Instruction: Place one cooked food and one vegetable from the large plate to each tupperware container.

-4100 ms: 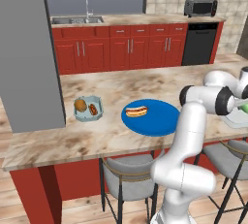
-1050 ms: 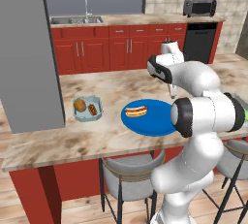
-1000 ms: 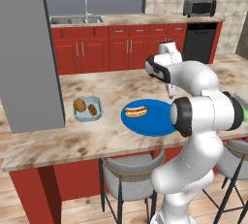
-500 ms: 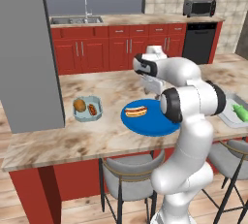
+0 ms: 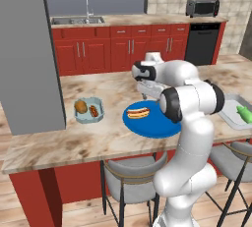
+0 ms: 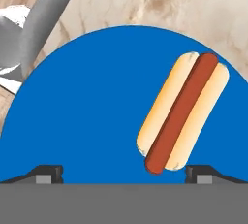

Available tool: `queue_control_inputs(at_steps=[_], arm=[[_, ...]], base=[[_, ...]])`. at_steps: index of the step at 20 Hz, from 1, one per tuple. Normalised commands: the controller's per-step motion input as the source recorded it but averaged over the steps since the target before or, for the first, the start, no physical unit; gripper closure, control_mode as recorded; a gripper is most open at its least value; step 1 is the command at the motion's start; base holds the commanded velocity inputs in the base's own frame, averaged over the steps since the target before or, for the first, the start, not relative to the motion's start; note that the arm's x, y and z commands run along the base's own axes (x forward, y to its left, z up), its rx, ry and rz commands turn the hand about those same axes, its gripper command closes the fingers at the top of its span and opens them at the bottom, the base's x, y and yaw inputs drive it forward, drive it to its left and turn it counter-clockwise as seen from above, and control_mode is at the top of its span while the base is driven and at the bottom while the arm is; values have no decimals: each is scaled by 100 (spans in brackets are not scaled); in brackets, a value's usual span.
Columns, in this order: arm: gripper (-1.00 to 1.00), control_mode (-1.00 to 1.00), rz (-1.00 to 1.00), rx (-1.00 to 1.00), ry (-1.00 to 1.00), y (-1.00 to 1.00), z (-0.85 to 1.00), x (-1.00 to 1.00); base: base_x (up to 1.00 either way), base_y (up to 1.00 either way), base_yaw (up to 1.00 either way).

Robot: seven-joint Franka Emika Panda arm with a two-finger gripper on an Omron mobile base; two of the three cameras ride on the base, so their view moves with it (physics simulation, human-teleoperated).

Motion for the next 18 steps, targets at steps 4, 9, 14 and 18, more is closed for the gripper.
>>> queue_control_inputs(at_steps=[4,9,14,18], arm=[[-100,-100,-23,0,-7,35,-16,18],[-100,-100,-25,0,-3,22,0,0],[-100,-100,-12,0,-6,5,-10,0],[-100,-100,-5,0,-1,0,-13,-15]], base=[[0,0,0],[0,0,0],[0,0,0],[0,0,0]])
